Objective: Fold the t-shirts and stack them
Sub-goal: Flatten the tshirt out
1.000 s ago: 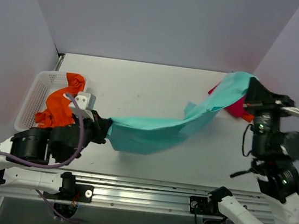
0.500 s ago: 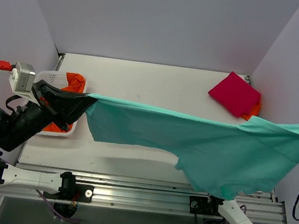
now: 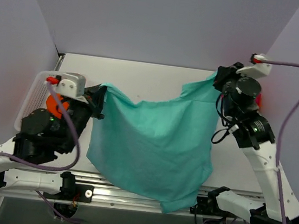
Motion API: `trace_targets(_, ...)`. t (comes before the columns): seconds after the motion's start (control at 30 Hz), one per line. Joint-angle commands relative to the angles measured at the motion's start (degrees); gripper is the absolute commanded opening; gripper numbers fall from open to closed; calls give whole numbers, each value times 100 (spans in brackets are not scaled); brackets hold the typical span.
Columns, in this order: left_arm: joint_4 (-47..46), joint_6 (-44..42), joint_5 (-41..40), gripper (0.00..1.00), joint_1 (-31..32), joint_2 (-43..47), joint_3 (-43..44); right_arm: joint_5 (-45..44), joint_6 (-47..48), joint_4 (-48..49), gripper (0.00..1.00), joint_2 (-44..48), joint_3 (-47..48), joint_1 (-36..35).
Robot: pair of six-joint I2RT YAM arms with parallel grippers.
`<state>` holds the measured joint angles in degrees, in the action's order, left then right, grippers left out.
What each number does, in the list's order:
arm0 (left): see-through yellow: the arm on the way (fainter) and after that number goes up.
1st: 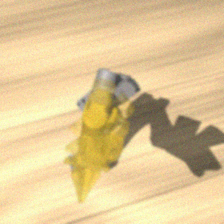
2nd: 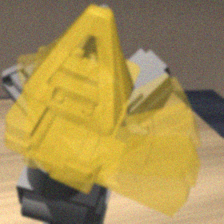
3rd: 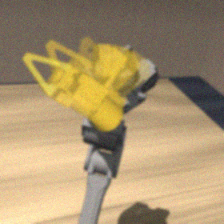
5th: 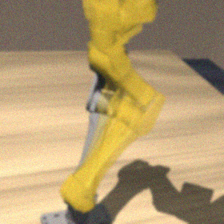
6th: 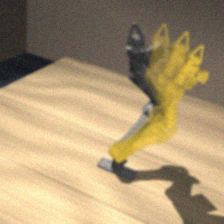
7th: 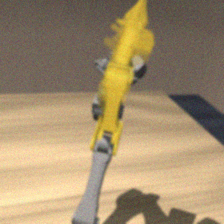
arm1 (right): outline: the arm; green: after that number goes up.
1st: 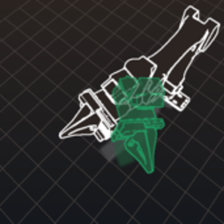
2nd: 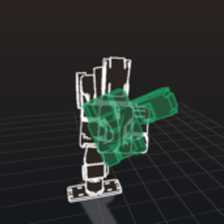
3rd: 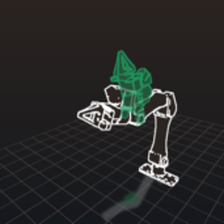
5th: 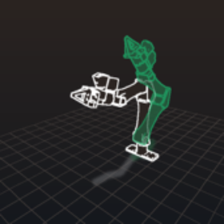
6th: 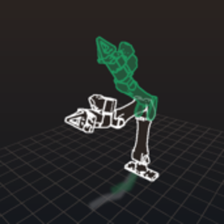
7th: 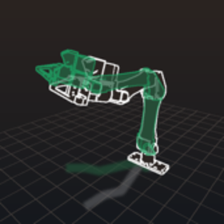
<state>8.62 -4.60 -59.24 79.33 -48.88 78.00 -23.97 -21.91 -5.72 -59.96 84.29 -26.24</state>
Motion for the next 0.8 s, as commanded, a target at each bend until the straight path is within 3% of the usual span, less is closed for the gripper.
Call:
trace_targets(0.0,-656,-9,-258,2,-627,-226,-390,-20,-24,868,0,-278,-403,5)
trace_targets(0.07,-161,1094,358,2,-1741,-497,-591,-64,-41,1141,0,-628,-571,14)
trace_targets(0.1,6,1380,1040,2,-2163,-604,-697,-108,-50,1221,0,-744,-711,22)
trace_targets(0.13,-1,1844,1394,2,-2977,-866,-829,-160,-41,1309,0,-1023,-773,31)
trace_targets(0.23,-527,2234,2573,2,-4027,-1455,-1347,-310,-50,1669,0,-1578,-958,119)
trace_targets(0.27,-676,2427,2811,2,-4605,-1997,-1409,-310,-76,1931,0,-2032,-1002,215)
trace_targets(0.37,-1371,2622,3479,2,-5468,-3352,-1332,-39,-225,2467,0,-3185,-976,496)
trace_targets(0.53,-1750,2710,4401,2,-6183,-5836,18,217,-323,2830,0,-5659,50,769)
trace_targets(0.67,-1391,2798,4798,2,-6579,-7291,1531,173,-437,2445,0,-7298,2076,901)
trace_targets(0.77,-1065,2982,5149,2,-6878,-8065,2602,190,-419,2391,2,-8283,3072,1041)
